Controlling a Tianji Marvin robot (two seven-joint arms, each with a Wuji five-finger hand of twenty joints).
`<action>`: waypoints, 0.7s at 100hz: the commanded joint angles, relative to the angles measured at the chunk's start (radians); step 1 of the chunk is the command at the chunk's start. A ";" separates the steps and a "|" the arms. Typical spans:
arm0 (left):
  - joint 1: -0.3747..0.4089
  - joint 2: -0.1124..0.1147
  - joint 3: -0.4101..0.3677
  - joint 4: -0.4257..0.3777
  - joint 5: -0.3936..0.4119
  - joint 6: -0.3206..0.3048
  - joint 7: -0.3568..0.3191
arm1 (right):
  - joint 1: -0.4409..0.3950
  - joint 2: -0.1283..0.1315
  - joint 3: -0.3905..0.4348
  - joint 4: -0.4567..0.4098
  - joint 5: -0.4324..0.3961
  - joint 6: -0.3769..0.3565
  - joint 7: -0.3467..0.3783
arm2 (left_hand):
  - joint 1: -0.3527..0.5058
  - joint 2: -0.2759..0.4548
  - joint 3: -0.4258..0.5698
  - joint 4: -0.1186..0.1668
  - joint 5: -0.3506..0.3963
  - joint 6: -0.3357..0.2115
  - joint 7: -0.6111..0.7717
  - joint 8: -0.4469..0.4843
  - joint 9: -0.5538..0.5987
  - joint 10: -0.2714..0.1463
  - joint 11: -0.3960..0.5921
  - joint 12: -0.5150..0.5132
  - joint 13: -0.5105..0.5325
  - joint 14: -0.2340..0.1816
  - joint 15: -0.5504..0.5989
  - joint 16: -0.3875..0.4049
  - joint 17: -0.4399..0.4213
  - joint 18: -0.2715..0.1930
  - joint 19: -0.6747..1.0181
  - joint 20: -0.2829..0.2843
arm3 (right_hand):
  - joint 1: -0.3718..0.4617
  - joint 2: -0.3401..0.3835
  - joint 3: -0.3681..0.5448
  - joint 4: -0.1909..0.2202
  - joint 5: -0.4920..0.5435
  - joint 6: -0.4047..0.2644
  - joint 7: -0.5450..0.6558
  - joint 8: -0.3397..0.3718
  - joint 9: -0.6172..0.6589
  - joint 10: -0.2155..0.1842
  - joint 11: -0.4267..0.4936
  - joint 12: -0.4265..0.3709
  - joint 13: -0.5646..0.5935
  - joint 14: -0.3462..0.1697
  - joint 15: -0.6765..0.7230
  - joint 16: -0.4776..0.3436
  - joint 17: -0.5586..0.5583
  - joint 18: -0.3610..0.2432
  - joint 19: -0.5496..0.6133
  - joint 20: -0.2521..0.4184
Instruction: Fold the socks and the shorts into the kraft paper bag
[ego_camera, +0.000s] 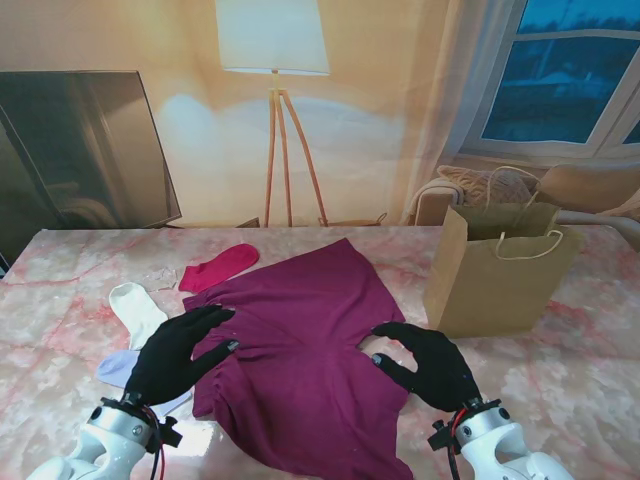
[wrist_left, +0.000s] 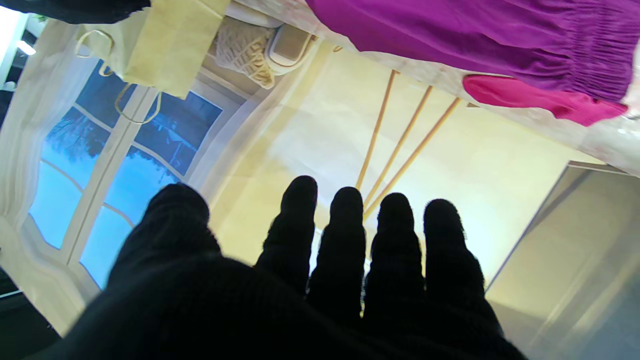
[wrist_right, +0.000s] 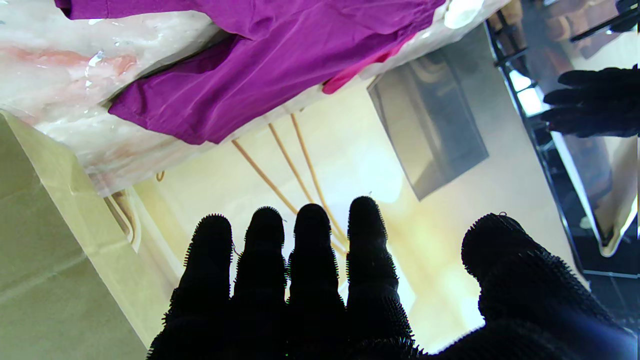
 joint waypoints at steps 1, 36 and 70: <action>0.019 0.009 -0.023 -0.015 -0.007 0.017 -0.006 | -0.002 -0.002 -0.004 -0.005 0.001 0.004 0.004 | 0.022 0.024 0.007 -0.018 0.022 -0.012 0.010 0.003 0.016 0.004 0.000 0.009 0.028 -0.016 0.009 0.008 0.005 -0.007 0.014 0.004 | -0.020 0.010 -0.014 -0.040 -0.024 -0.024 0.005 -0.007 -0.036 -0.016 0.008 0.010 -0.013 -0.026 -0.010 -0.006 -0.017 -0.006 0.016 -0.011; 0.056 0.012 -0.155 -0.044 0.074 0.188 -0.077 | 0.033 0.001 -0.016 0.025 0.016 0.020 0.029 | 0.108 -0.079 0.089 -0.008 0.125 0.008 0.054 0.002 0.148 0.034 0.042 0.045 0.174 0.038 0.103 0.070 0.095 0.062 0.220 0.094 | -0.017 0.013 -0.020 -0.040 -0.028 -0.027 0.003 -0.007 -0.033 -0.017 0.012 0.012 -0.007 -0.023 -0.007 -0.002 -0.017 0.012 0.025 -0.004; 0.006 0.023 -0.175 0.021 0.181 0.391 -0.141 | 0.034 0.003 -0.016 0.031 0.005 0.024 0.030 | 0.129 -0.384 0.657 -0.087 0.125 -0.017 0.117 -0.009 0.189 0.020 0.084 0.069 0.240 0.020 0.174 0.115 0.149 0.048 0.322 0.123 | -0.016 0.016 -0.025 -0.039 -0.028 -0.028 0.004 -0.005 -0.036 -0.016 0.019 0.016 -0.005 -0.020 -0.007 0.001 -0.020 0.019 0.030 0.000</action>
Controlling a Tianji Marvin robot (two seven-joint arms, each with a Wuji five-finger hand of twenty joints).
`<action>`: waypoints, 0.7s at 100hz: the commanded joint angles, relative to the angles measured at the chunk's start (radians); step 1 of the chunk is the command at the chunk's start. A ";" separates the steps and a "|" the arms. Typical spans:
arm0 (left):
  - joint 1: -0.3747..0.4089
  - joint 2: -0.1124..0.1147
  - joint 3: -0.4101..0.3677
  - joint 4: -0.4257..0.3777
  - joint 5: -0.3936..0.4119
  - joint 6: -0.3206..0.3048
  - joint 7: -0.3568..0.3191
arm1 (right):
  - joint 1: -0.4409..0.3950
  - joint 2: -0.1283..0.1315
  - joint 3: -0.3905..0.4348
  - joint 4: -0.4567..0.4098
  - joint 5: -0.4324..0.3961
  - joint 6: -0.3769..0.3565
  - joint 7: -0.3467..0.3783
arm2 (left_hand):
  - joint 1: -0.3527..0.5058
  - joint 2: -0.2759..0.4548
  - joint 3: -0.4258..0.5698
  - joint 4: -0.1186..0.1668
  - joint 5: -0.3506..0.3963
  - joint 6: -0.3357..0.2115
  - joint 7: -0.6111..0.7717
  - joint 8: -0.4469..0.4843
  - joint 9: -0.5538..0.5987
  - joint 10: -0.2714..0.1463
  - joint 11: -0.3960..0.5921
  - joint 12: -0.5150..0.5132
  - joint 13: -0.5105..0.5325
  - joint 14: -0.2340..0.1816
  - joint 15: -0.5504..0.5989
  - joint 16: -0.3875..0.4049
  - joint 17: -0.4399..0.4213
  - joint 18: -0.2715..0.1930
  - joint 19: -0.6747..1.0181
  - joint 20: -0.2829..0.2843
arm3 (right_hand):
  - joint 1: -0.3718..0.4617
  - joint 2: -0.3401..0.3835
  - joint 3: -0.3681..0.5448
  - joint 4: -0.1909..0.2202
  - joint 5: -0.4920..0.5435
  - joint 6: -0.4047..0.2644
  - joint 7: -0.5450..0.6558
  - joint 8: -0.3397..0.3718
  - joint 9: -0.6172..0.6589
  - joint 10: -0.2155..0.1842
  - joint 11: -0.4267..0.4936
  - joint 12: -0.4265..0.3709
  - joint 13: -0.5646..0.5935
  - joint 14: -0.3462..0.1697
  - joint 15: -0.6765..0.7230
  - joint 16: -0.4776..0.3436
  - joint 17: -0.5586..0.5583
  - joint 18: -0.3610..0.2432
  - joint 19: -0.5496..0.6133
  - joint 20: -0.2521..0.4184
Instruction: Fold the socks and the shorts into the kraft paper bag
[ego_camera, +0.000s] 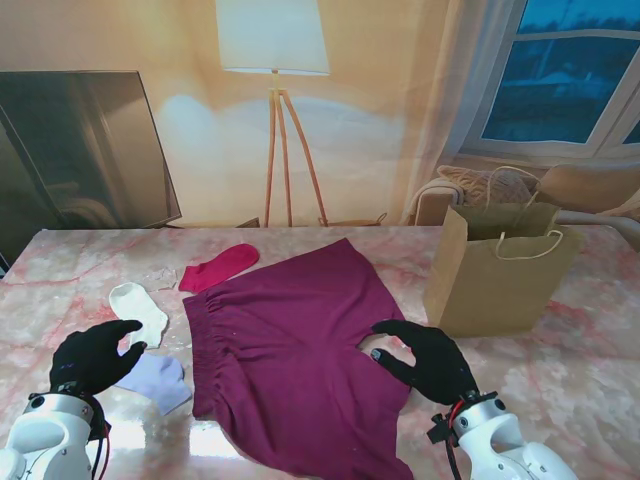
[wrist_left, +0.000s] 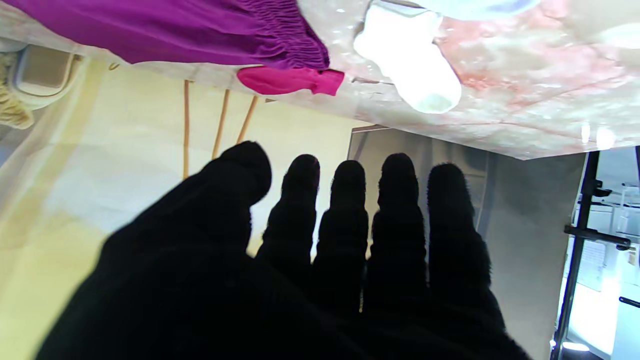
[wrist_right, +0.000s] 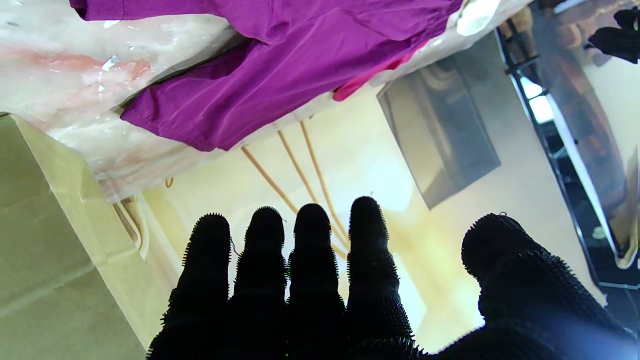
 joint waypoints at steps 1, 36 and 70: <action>-0.013 0.008 -0.005 0.023 0.014 0.017 0.001 | -0.009 0.001 -0.003 0.000 -0.001 -0.002 0.000 | 0.034 -0.055 0.097 -0.050 0.007 -0.017 0.030 -0.005 0.021 0.008 0.022 0.008 0.016 -0.017 0.024 0.013 0.011 -0.014 0.024 0.029 | -0.016 0.016 -0.023 -0.039 -0.026 -0.018 0.004 -0.005 -0.035 -0.016 0.018 0.016 -0.005 -0.020 -0.007 0.001 -0.020 0.005 0.017 0.000; -0.066 0.018 -0.026 0.110 0.051 0.079 -0.051 | -0.002 0.002 -0.012 0.004 0.007 0.000 0.012 | 0.083 -0.183 0.240 -0.086 -0.025 -0.050 0.092 0.012 0.000 -0.016 0.046 0.008 0.015 -0.030 0.024 0.006 0.044 -0.016 0.026 0.024 | -0.014 0.020 -0.027 -0.038 -0.023 -0.021 0.006 -0.004 -0.033 -0.015 0.026 0.019 0.002 -0.014 -0.004 0.005 -0.016 0.013 0.022 0.004; -0.120 0.021 -0.024 0.205 0.042 0.070 -0.034 | 0.017 0.003 -0.028 0.017 0.017 0.008 0.026 | 0.034 -0.212 0.255 -0.097 -0.014 -0.095 0.276 0.138 0.017 -0.015 0.071 0.014 0.036 -0.009 0.092 0.048 0.096 0.084 0.193 0.082 | -0.012 0.023 -0.032 -0.038 -0.025 -0.024 0.006 -0.002 -0.039 -0.016 0.032 0.023 0.002 -0.002 -0.001 0.013 -0.022 0.023 0.026 0.009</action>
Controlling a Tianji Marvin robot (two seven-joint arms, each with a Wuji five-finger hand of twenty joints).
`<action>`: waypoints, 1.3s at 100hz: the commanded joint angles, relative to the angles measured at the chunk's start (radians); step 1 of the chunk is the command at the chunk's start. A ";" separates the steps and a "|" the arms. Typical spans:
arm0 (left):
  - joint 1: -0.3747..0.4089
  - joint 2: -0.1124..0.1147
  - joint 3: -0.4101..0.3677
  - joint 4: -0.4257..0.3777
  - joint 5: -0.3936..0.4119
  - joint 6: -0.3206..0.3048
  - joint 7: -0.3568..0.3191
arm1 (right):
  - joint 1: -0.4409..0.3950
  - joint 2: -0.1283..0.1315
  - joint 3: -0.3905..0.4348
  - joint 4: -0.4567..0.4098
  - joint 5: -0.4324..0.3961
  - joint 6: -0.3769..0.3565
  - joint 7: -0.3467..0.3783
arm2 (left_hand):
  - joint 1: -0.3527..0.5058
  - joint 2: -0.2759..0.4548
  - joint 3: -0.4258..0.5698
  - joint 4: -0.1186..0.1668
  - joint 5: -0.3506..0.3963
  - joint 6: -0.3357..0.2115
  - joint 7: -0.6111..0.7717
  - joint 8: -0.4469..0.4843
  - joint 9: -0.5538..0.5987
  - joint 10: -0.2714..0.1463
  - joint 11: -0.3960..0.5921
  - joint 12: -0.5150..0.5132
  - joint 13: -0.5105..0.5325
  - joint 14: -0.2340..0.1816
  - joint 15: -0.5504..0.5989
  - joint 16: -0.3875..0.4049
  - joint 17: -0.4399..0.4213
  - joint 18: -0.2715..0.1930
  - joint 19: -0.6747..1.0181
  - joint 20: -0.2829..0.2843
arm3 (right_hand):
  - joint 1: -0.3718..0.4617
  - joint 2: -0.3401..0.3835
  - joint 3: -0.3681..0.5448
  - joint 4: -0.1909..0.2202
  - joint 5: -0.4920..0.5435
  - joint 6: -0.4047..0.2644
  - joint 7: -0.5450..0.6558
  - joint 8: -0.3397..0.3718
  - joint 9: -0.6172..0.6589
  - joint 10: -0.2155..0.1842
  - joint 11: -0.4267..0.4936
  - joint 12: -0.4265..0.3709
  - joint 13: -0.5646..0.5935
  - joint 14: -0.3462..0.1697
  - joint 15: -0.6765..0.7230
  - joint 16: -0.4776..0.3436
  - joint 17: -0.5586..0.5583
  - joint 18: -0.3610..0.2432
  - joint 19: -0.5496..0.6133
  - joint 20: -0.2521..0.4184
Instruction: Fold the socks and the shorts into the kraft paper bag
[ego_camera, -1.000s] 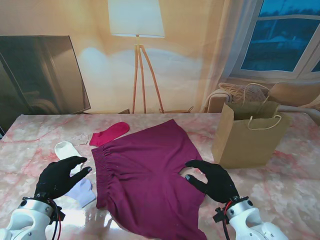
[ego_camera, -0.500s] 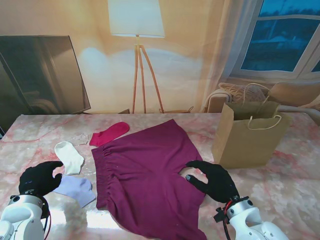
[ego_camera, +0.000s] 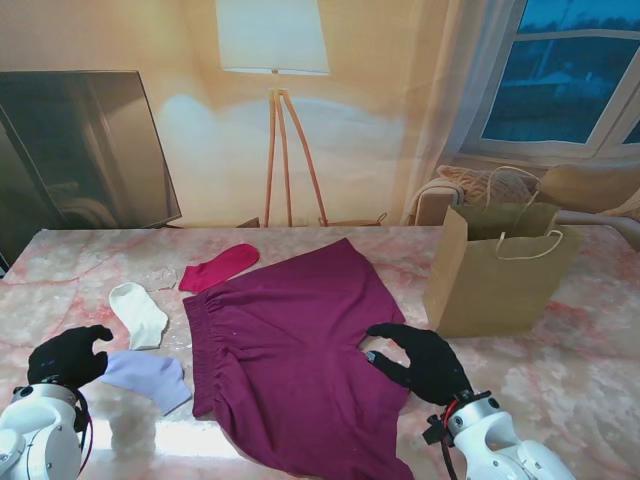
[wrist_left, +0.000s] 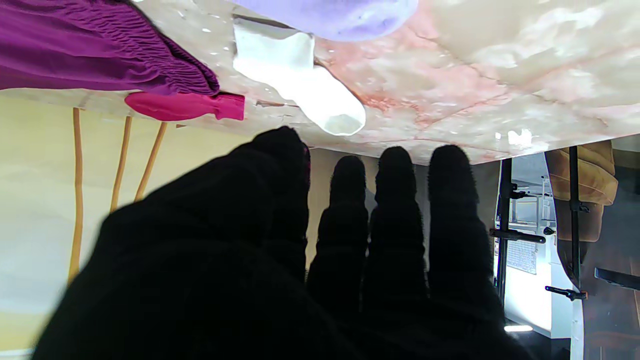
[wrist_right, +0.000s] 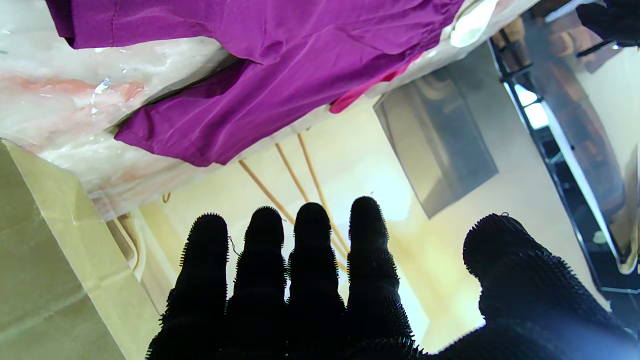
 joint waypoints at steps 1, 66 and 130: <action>-0.008 0.006 -0.002 0.017 0.008 0.004 -0.003 | -0.004 0.000 -0.005 0.000 -0.001 0.002 0.001 | -0.019 -0.039 0.022 -0.058 -0.006 -0.020 0.050 0.045 0.003 -0.014 0.015 0.011 0.016 0.008 0.042 0.034 -0.022 0.053 0.072 0.051 | -0.012 0.023 -0.021 -0.038 -0.025 -0.023 0.006 -0.002 -0.039 -0.016 0.020 0.011 0.001 -0.004 -0.002 0.013 -0.021 0.007 0.025 0.009; -0.095 0.036 -0.003 0.123 0.039 0.027 -0.175 | 0.006 0.001 -0.014 0.006 0.000 0.006 0.004 | -0.093 -0.042 -0.027 -0.064 -0.094 0.061 -0.178 -0.146 -0.024 -0.084 0.259 0.416 -0.122 0.021 0.122 0.276 -0.187 0.055 0.047 0.130 | -0.012 0.025 -0.025 -0.037 -0.028 -0.030 0.006 0.000 -0.045 -0.016 0.026 0.014 0.004 0.012 0.001 0.028 -0.029 0.034 0.041 0.028; -0.181 0.042 0.059 0.277 -0.003 0.007 -0.143 | 0.022 0.002 -0.027 0.018 0.008 0.015 0.014 | -0.188 -0.046 -0.075 -0.077 -0.122 0.023 -0.062 0.047 -0.171 -0.037 0.098 0.297 -0.195 0.031 0.067 0.248 -0.249 0.065 -0.055 0.119 | -0.011 0.024 -0.026 -0.036 -0.021 -0.033 0.012 0.003 -0.031 -0.017 0.046 0.023 0.010 0.019 0.004 0.037 -0.029 0.044 0.050 0.040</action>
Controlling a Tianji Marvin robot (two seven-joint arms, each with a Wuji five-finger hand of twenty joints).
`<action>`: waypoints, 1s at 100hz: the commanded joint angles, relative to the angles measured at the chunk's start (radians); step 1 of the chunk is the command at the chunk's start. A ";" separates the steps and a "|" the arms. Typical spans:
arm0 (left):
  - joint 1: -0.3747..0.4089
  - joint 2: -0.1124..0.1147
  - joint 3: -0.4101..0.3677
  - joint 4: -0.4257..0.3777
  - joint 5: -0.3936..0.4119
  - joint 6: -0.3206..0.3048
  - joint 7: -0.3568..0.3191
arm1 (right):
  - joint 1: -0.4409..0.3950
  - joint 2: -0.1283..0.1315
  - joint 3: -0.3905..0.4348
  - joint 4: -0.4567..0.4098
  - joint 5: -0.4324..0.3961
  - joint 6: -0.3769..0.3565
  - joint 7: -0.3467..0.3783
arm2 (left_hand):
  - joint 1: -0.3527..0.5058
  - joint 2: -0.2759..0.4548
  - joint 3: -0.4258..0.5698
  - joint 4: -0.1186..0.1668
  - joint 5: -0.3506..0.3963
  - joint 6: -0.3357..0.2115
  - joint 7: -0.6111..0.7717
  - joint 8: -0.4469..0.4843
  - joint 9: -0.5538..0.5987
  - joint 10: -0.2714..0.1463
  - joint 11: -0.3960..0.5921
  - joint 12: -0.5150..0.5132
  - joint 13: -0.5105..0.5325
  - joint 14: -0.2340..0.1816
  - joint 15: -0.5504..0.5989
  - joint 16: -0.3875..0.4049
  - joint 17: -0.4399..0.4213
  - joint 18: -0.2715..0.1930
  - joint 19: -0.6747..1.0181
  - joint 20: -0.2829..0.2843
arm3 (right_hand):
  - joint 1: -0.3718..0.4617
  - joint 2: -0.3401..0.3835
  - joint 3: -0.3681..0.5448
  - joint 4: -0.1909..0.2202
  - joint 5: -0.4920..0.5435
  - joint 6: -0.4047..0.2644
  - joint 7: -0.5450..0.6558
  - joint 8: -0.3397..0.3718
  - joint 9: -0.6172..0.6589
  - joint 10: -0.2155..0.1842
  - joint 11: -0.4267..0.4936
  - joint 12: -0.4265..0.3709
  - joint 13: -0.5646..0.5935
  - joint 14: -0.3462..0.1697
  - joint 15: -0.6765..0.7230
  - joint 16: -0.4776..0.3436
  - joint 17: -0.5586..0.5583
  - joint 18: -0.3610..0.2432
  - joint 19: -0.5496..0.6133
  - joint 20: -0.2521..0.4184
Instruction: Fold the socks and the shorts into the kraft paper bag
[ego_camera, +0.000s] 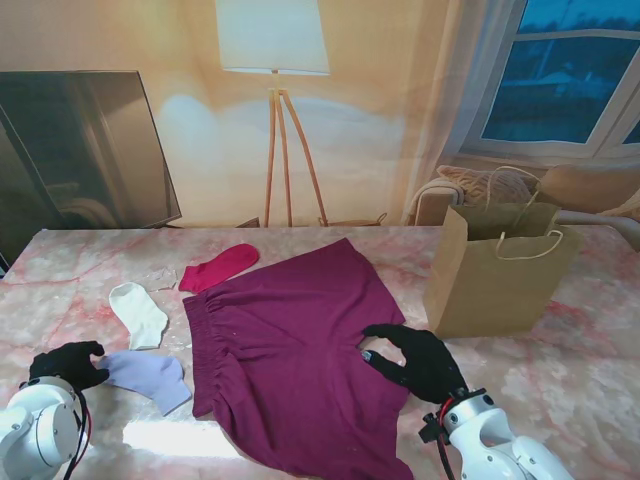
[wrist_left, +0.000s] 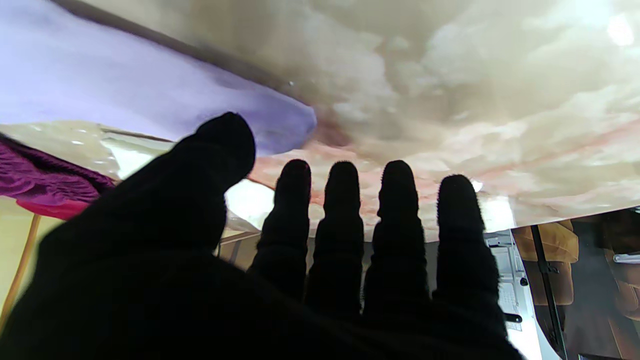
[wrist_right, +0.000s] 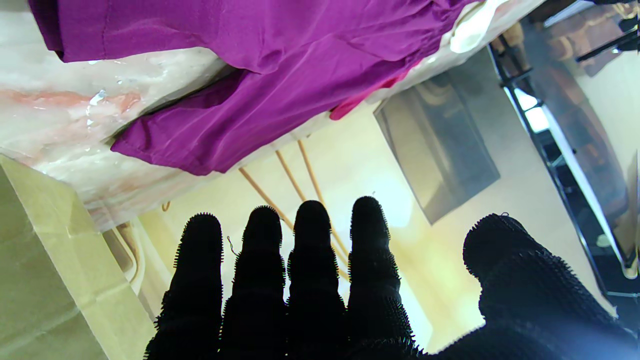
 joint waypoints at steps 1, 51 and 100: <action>-0.008 -0.002 0.005 0.005 -0.008 -0.006 0.003 | -0.002 0.001 -0.005 0.001 -0.001 0.001 0.001 | -0.026 -0.018 -0.016 -0.077 -0.022 -0.002 0.041 0.036 -0.041 -0.001 -0.030 -0.029 -0.035 0.013 -0.017 -0.017 -0.016 0.019 -0.006 0.008 | -0.011 0.023 -0.025 -0.036 -0.022 -0.023 0.011 0.003 -0.032 -0.016 0.012 0.011 0.009 0.004 0.004 0.014 -0.016 -0.001 0.023 0.036; -0.042 0.000 0.076 0.043 -0.031 0.063 -0.016 | -0.001 0.000 -0.006 0.005 0.012 0.008 0.010 | 0.173 -0.057 -0.161 -0.103 0.065 -0.226 0.706 0.498 0.123 0.001 -0.067 -0.162 0.076 0.015 -0.007 -0.077 0.037 0.031 0.063 0.003 | -0.007 0.025 -0.027 -0.037 -0.017 -0.019 0.012 0.003 -0.026 -0.016 -0.007 0.001 -0.014 -0.013 -0.014 -0.002 0.001 -0.015 0.026 0.036; -0.023 -0.027 0.032 0.021 -0.081 0.052 0.128 | -0.012 -0.003 0.001 -0.015 0.009 0.030 -0.003 | 0.249 -0.030 -0.130 -0.117 0.267 -0.206 0.506 0.088 0.682 -0.027 0.033 0.039 0.550 -0.027 0.260 -0.105 0.344 0.057 0.355 0.013 | -0.003 0.035 -0.032 -0.036 -0.022 -0.017 0.012 0.003 -0.041 -0.014 -0.002 0.005 -0.036 -0.012 -0.013 -0.011 -0.010 0.013 0.047 0.050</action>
